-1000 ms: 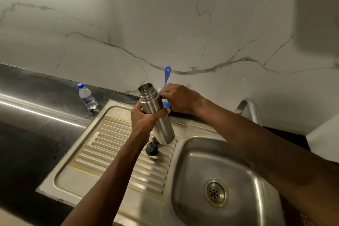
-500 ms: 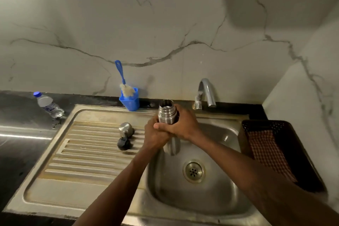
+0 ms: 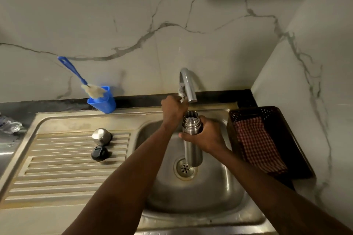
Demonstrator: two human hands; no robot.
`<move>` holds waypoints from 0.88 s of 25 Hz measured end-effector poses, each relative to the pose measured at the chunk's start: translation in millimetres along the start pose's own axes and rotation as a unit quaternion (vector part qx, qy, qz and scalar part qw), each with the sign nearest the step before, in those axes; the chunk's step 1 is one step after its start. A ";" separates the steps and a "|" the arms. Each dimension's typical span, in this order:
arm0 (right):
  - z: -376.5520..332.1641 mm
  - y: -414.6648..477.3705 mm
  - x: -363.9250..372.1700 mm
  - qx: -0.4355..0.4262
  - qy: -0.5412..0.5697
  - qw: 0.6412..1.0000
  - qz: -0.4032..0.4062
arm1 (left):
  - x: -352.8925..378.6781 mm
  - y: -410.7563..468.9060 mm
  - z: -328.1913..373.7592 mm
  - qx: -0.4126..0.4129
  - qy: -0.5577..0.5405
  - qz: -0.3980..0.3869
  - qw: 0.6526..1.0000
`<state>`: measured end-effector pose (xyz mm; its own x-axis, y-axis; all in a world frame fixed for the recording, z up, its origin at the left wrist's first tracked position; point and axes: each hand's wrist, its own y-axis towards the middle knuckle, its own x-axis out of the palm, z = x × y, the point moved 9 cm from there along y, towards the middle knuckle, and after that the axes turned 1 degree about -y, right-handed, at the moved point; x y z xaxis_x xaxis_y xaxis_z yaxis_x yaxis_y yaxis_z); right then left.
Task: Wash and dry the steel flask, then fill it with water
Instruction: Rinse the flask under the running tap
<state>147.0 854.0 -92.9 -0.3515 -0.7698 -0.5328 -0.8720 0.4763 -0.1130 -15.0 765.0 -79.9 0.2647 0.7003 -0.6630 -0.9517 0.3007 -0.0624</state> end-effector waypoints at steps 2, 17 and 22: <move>11.7 6.9 -1.3 0.010 0.007 1.000 0.000 | 16.6 8.2 2.6 -0.019 -0.009 0.000 1.000; 31.4 21.1 29.5 0.024 0.027 0.997 -0.066 | 77.2 -55.8 -75.6 -0.213 -0.298 -0.241 0.899; 32.2 32.2 41.6 0.158 0.134 0.974 -0.095 | 81.0 -95.4 -64.4 -0.236 -0.457 -0.265 0.816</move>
<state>115.3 851.0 -145.7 -0.3076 -0.9196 -0.2444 -0.7958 0.3894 -0.4638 87.2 751.3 -175.7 0.4585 0.8080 0.3700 -0.5624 0.5862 -0.5832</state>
